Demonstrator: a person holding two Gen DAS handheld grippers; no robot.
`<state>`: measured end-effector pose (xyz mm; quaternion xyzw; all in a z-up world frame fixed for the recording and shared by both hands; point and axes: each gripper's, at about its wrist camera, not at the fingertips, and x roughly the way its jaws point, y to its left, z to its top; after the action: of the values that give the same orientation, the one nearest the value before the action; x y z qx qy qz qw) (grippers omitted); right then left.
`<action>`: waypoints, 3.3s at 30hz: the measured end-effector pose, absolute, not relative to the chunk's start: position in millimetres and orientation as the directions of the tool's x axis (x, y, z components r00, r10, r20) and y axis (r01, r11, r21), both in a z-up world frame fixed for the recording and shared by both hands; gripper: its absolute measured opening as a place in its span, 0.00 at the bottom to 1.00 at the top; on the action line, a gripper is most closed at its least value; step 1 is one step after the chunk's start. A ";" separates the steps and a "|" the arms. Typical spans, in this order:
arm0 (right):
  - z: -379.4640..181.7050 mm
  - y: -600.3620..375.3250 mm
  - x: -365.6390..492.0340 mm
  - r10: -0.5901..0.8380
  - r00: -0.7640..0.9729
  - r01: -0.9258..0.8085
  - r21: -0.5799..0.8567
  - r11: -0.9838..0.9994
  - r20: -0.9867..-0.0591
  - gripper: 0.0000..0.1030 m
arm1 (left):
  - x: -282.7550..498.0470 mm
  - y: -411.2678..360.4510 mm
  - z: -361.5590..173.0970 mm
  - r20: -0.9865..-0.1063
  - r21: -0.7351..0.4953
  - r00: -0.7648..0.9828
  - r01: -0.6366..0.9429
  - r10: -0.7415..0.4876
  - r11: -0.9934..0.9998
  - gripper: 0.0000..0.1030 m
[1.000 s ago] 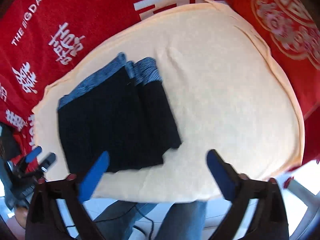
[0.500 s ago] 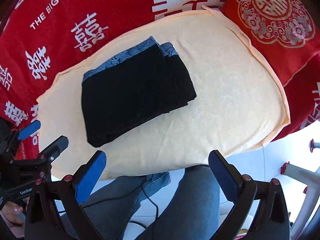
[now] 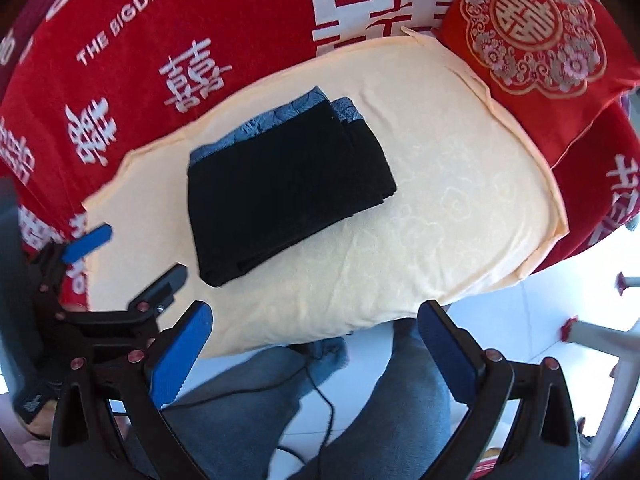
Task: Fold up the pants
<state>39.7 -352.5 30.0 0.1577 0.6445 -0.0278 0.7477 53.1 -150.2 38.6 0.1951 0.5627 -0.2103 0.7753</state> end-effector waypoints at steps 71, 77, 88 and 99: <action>35.3 -369.3 104.7 0.134 0.143 -0.137 0.114 0.984 -0.981 0.99 | 45.2 -143.9 53.6 -0.965 0.150 0.237 0.164 0.109 0.975 0.99; 35.0 -368.5 104.9 0.130 0.143 -0.139 0.111 0.984 -0.981 0.99 | 45.4 -145.4 54.9 -0.964 0.153 0.241 0.174 0.109 0.973 0.99; 35.4 -369.0 105.3 0.130 0.144 -0.140 0.109 0.984 -0.981 0.99 | 46.0 -145.9 55.5 -0.964 0.154 0.243 0.177 0.109 0.972 0.99; 35.3 -369.1 105.5 0.129 0.142 -0.139 0.109 0.984 -0.981 0.99 | 46.6 -146.3 56.2 -0.964 0.156 0.243 0.178 0.110 0.972 0.99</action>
<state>105.5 -369.1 35.3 -0.0039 0.6490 0.0884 0.7557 46.6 -146.3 56.2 0.1172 0.6149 -0.0218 0.7795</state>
